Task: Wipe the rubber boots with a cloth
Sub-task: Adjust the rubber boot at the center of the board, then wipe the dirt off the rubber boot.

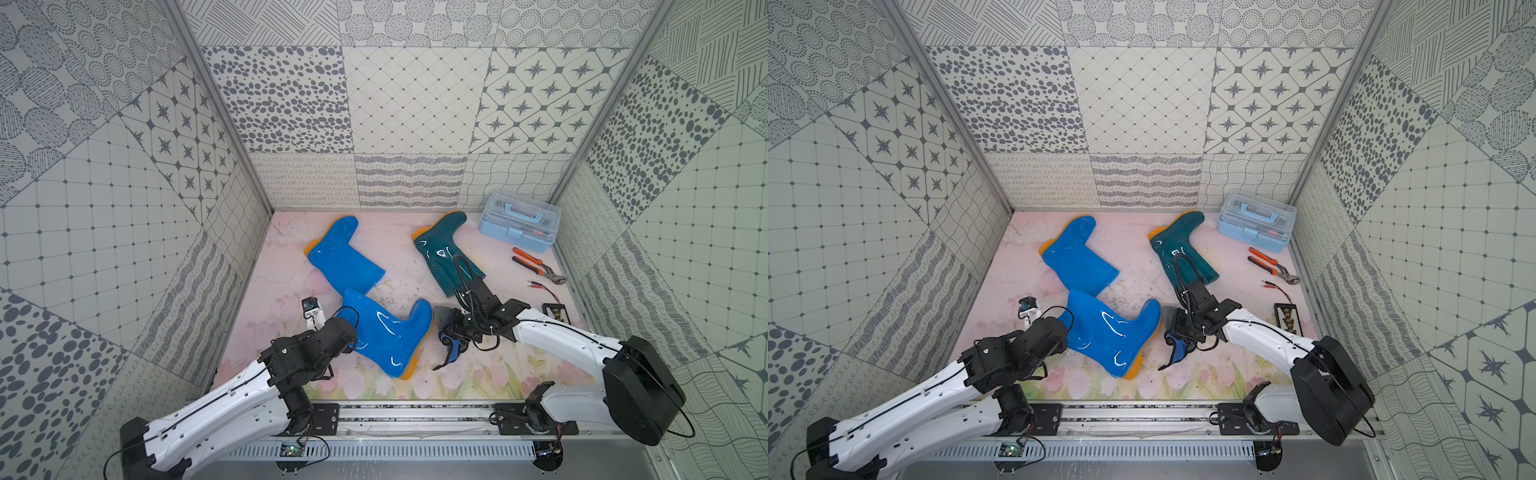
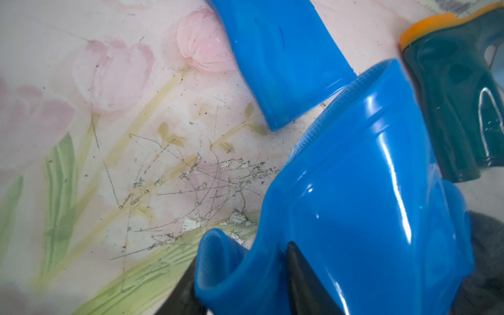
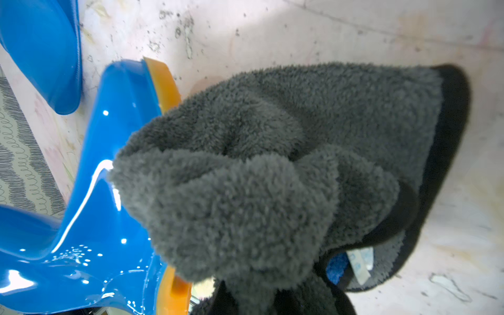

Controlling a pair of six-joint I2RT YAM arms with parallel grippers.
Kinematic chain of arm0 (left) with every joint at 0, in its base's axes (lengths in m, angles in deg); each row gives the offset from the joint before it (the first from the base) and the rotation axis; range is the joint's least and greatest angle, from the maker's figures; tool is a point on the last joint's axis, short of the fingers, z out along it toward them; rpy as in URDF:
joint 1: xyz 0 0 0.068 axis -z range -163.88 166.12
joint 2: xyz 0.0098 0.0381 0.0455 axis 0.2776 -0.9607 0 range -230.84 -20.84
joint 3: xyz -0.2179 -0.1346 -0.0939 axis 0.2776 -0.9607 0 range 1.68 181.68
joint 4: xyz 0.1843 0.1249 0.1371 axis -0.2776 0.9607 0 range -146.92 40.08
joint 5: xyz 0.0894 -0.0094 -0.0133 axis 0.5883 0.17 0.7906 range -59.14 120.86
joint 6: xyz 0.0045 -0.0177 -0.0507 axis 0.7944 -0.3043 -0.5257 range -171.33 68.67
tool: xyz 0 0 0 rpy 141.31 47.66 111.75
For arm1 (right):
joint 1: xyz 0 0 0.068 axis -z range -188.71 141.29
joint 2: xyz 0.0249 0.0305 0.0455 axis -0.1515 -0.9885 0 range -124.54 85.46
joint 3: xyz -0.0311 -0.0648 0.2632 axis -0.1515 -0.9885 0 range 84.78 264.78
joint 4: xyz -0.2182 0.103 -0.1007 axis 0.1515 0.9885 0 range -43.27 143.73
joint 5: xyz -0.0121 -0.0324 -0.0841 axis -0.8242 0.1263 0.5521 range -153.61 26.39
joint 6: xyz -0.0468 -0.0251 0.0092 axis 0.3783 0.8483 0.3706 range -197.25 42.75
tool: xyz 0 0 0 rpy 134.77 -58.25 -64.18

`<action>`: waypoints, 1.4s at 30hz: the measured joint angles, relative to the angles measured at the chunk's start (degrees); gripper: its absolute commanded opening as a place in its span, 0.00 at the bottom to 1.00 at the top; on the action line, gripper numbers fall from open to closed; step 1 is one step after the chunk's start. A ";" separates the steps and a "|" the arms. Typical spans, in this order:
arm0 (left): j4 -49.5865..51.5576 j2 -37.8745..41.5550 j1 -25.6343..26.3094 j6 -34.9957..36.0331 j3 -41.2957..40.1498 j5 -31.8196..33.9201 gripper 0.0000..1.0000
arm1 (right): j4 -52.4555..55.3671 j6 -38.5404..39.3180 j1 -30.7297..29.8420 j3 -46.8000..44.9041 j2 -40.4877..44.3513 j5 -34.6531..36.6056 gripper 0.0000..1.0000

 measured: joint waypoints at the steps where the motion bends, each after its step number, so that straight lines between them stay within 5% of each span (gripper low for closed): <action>1: 1.01 -0.59 0.00 0.39 1.09 -0.17 0.65 | -0.15 0.00 0.00 0.57 -0.33 0.00 0.00; 8: 6.69 -0.90 0.00 4.52 7.48 -1.84 0.80 | -1.53 0.00 0.00 1.64 -1.57 -0.13 0.00; 12: 8.90 1.55 0.00 6.60 9.51 -3.32 0.56 | -1.53 0.00 0.00 2.25 -1.79 -0.22 0.00; 19: 5.92 -0.26 0.00 11.85 6.29 -11.54 0.53 | -4.07 -0.20 -0.31 2.69 -2.99 -1.53 0.00; 25: -7.06 -13.44 0.00 13.88 -1.60 -22.34 0.37 | -5.38 -0.39 -0.55 1.81 -2.12 -1.90 0.00; 32: -21.53 -27.43 3.06 14.53 -0.87 -29.64 0.35 | -4.63 0.02 3.08 0.33 1.64 -3.26 0.00; 42: -34.34 -56.52 8.66 15.96 20.33 -36.57 0.36 | 3.67 6.58 13.60 1.73 7.80 -5.57 0.00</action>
